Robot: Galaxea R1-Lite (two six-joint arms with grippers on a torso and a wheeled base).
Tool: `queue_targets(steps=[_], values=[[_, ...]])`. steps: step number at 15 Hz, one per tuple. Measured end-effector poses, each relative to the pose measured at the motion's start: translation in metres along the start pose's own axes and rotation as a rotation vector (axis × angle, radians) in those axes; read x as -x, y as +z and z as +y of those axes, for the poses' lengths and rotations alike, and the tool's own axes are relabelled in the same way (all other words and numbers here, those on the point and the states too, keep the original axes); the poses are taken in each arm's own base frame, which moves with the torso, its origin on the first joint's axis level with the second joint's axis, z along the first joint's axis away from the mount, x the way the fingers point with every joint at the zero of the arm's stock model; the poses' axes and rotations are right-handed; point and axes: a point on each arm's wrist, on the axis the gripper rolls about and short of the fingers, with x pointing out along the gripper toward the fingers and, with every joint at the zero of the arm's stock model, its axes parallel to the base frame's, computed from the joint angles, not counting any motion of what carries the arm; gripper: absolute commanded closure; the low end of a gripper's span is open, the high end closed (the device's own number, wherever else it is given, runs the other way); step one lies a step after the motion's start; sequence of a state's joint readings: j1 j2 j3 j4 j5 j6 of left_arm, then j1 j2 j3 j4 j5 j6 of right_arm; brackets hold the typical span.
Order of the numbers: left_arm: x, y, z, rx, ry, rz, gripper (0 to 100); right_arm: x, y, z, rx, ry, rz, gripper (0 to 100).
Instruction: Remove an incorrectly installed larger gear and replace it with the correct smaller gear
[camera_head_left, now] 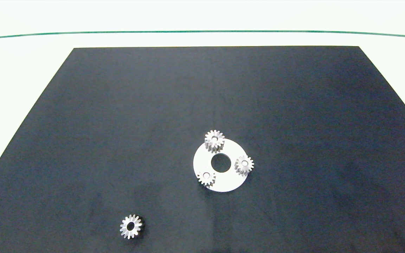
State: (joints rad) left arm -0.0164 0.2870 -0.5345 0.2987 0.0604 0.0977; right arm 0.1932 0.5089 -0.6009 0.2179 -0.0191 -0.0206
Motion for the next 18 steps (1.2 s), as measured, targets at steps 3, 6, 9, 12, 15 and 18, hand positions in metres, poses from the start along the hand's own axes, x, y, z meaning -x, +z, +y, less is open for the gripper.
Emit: queue_targets(steps=[3,6,9,12,15,18], values=[[0.000,0.012,0.001,-0.004,-0.007,0.075,0,-0.023,0.026,0.002,0.011,0.058,0.044,0],[-0.003,0.028,0.002,-0.003,-0.009,0.133,0,-0.058,0.050,0.008,0.027,0.106,0.106,0],[-0.013,0.033,0.002,0.029,-0.009,0.175,0,-0.094,0.060,0.017,0.072,0.158,0.171,0],[-0.022,0.036,0.002,0.058,-0.006,0.205,0,-0.124,0.061,0.030,0.131,0.213,0.206,0],[-0.025,0.036,0.002,0.060,-0.006,0.219,0,-0.151,0.058,0.047,0.161,0.269,0.237,0],[-0.027,0.036,0.002,0.061,-0.003,0.228,0,-0.179,0.058,0.069,0.186,0.332,0.258,0]])
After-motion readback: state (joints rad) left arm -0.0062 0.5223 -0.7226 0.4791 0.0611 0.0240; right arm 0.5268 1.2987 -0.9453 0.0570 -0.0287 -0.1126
